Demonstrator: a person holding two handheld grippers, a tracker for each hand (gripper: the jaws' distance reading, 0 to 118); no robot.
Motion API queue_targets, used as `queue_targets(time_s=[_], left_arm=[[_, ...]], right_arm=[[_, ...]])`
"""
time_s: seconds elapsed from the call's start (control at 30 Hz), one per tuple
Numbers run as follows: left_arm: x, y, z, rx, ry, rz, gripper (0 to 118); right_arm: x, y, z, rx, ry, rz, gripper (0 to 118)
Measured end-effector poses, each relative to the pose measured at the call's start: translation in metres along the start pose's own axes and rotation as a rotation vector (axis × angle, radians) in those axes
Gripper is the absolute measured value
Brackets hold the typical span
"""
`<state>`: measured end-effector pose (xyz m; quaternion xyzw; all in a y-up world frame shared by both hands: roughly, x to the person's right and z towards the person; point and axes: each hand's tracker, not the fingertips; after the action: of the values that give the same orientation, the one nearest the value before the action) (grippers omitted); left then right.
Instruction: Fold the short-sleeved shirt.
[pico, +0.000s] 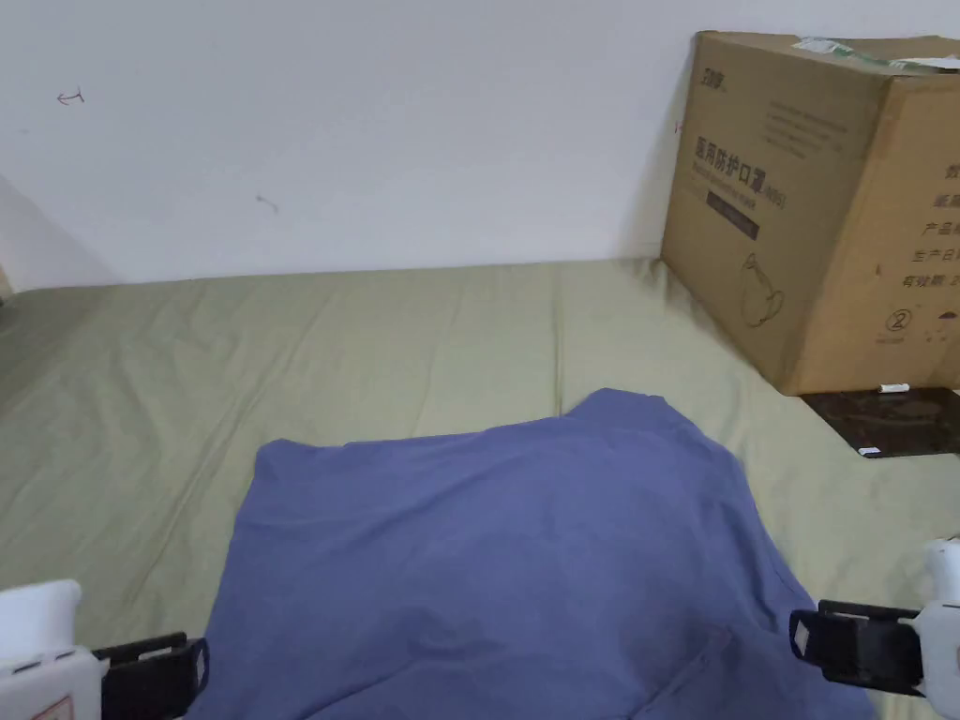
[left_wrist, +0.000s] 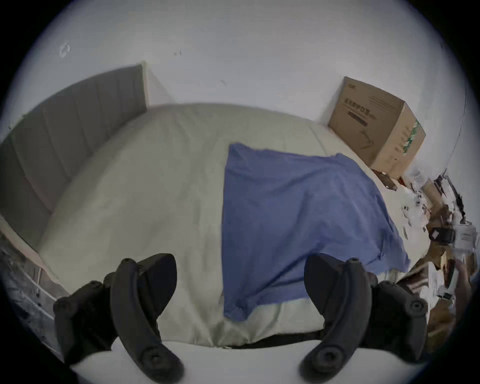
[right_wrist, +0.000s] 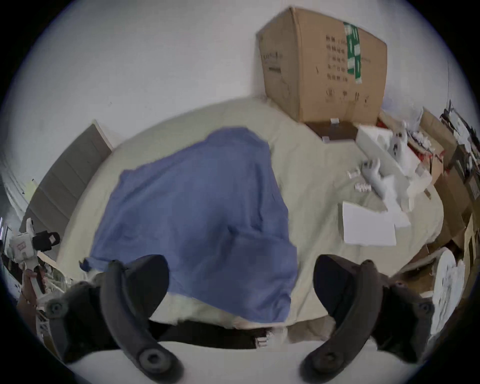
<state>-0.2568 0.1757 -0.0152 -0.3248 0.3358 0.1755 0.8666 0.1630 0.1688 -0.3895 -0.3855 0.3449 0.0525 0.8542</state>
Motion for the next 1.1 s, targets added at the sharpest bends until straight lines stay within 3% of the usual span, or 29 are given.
queue_targets(time_s=[0.03,0.07,0.1,0.13,0.2,0.27,0.4,0.47,0.5,0.57,0.6,0.63,0.77,0.8,0.83,0.87,1.0,1.07,1.1], left_arm=[[0.002,0.003,0.006,0.019,-0.059,0.024,76],[0.004,0.005,0.012,0.045,-0.087,0.039,49],[0.003,0.007,0.015,0.063,-0.111,0.045,9],[0.0,0.009,0.015,0.068,-0.103,0.026,0],[0.007,0.009,0.021,0.091,-0.025,-0.05,0],[0.006,0.01,0.02,0.075,-0.086,-0.103,0],[-0.003,0.01,-0.007,-0.156,-0.064,-0.123,0],[-0.015,0.003,-0.027,-0.264,-0.097,-0.072,0],[-0.02,-0.003,-0.034,-0.289,-0.109,-0.059,12],[-0.027,-0.014,-0.048,-0.321,-0.112,-0.049,66],[-0.029,-0.021,-0.057,-0.367,-0.127,-0.045,87],[-0.03,-0.028,-0.064,-0.385,-0.134,-0.04,89],[-0.033,-0.051,-0.093,-0.471,-0.118,-0.041,86],[-0.03,-0.054,-0.095,-0.468,-0.12,-0.044,65],[-0.03,-0.056,-0.096,-0.466,-0.124,-0.042,28],[-0.03,-0.057,-0.095,-0.459,-0.118,-0.043,6],[-0.023,-0.051,-0.076,-0.369,-0.143,-0.042,5],[-0.018,-0.046,-0.066,-0.334,-0.118,-0.052,5],[-0.017,-0.045,-0.061,-0.315,-0.118,-0.051,5]], right_arm=[[-0.005,0.003,0.003,0.04,0.017,0.004,77],[-0.009,0.004,0.007,0.076,0.051,0.006,44],[-0.012,0.005,0.012,0.118,0.082,0.002,0],[-0.016,0.004,0.014,0.152,0.078,0.004,0],[-0.026,0.002,0.017,0.176,0.053,-0.014,0],[-0.022,0.004,0.013,0.146,0.166,-0.053,0],[-0.025,-0.002,0.011,0.146,0.154,-0.053,0],[-0.021,-0.005,0.007,0.131,0.209,-0.115,0],[-0.018,-0.007,0.005,0.123,0.221,-0.158,0],[-0.007,-0.009,-0.003,0.066,0.273,-0.243,0],[-0.003,-0.012,-0.006,0.051,0.297,-0.284,0],[-0.001,-0.015,-0.008,0.04,0.31,-0.306,0],[0.002,-0.019,-0.012,0.023,0.286,-0.287,0],[0.002,-0.019,-0.012,0.018,0.279,-0.275,0],[0.003,-0.019,-0.014,0.007,0.265,-0.264,0],[0.004,-0.019,-0.014,-0.004,0.255,-0.261,0],[0.015,-0.02,-0.011,-0.026,0.232,-0.251,0],[0.02,-0.019,-0.008,-0.041,0.2,-0.182,2],[0.023,-0.02,-0.009,-0.052,0.145,-0.15,41]])
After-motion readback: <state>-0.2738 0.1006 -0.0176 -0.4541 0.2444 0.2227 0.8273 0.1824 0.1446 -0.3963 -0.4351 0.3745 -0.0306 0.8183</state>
